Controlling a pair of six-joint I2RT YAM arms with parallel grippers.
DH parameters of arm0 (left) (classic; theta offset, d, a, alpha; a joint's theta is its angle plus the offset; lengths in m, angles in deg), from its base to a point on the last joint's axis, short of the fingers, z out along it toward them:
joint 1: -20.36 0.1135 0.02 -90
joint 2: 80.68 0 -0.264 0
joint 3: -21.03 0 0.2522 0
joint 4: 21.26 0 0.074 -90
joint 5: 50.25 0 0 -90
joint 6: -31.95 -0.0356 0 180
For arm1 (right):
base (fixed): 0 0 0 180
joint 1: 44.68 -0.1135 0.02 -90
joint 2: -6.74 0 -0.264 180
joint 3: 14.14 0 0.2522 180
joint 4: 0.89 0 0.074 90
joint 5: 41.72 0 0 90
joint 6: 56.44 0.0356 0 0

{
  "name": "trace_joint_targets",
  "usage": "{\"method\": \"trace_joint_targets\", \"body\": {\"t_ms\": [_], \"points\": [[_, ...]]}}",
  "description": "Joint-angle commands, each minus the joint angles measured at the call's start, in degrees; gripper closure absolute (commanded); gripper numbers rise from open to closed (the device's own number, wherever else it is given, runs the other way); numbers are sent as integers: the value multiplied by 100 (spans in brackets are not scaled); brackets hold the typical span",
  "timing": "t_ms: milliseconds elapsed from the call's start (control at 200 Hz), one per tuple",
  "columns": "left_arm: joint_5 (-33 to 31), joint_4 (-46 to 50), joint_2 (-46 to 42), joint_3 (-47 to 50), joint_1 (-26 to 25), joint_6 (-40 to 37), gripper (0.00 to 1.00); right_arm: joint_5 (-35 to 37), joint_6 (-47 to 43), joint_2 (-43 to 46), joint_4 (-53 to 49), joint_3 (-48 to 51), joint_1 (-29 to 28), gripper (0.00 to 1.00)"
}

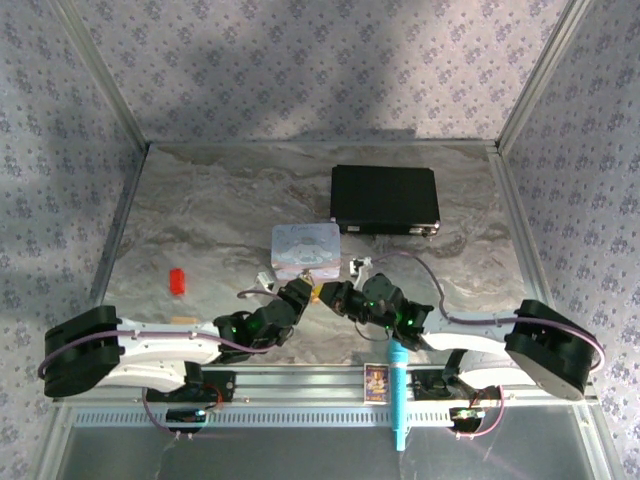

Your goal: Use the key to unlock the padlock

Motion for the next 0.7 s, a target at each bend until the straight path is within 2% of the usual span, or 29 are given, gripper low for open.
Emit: {"method": "trace_joint_targets", "body": {"t_ms": [0, 115, 305, 415, 490, 555, 660, 695], "points": [[-105, -23, -29, -47, -37, 14, 77, -36, 122, -192, 261, -156, -61, 100], [-103, 72, -69, -78, -44, -2, 86, -103, 127, -317, 280, -232, -89, 100], [-117, 56, -65, -34, -45, 12, 90, -207, 153, -491, 470, -318, -119, 100], [-182, -8, -102, -2, -46, -191, 100, -317, 143, -576, 452, -370, -135, 100], [-226, -149, -160, 66, -42, -387, 100, -427, 120, -580, 482, -329, -119, 100], [-245, -61, -261, 87, -31, -507, 100, -508, 39, -516, 457, -254, -64, 87], [-180, 119, -469, 136, 48, -698, 100, -684, -250, -234, 96, -159, 69, 55], [-70, 143, -547, 178, 128, -796, 100, -781, -397, -60, -152, -157, 151, 47]]}}
